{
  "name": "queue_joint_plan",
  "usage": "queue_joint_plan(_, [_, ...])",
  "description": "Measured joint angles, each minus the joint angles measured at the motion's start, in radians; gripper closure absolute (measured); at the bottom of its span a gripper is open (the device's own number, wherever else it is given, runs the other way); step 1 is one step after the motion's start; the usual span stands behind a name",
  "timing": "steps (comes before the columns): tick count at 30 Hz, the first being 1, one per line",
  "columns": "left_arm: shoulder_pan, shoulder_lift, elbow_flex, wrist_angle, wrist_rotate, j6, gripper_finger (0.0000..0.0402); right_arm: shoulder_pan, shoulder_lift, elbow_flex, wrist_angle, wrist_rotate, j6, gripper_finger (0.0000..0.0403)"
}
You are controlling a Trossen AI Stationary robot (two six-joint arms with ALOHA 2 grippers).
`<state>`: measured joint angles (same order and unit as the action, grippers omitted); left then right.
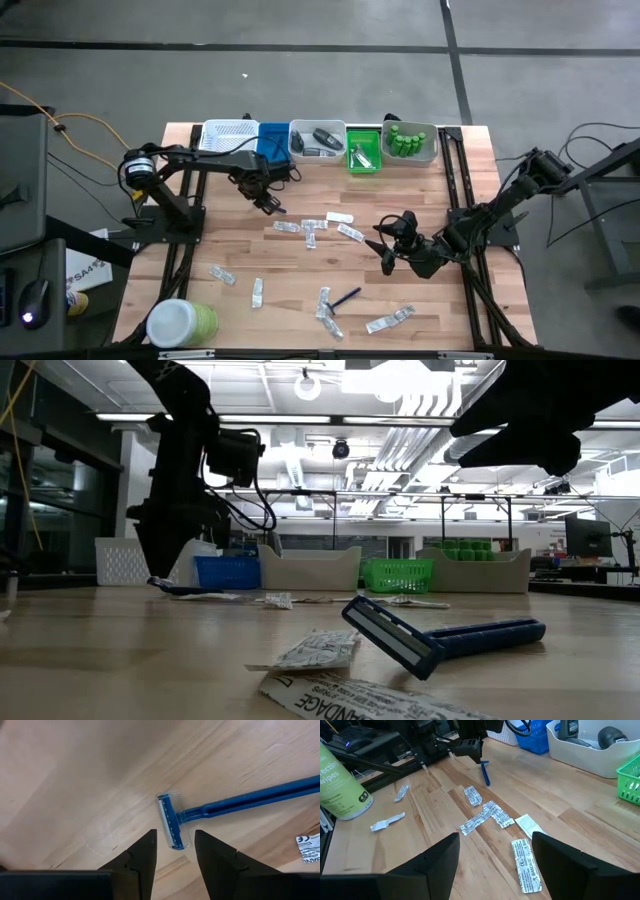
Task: Pick & Place Travel size toiletries
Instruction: Put the razor into the blue bin
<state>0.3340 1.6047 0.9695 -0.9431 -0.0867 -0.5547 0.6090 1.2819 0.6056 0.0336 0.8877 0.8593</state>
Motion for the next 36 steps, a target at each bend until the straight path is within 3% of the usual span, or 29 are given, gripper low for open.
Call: queue_joint_plan(36, [-0.003,0.0,-0.001,0.008,0.001,0.023,0.027,0.0,0.0,0.0,0.0,-0.008,0.0,0.016])
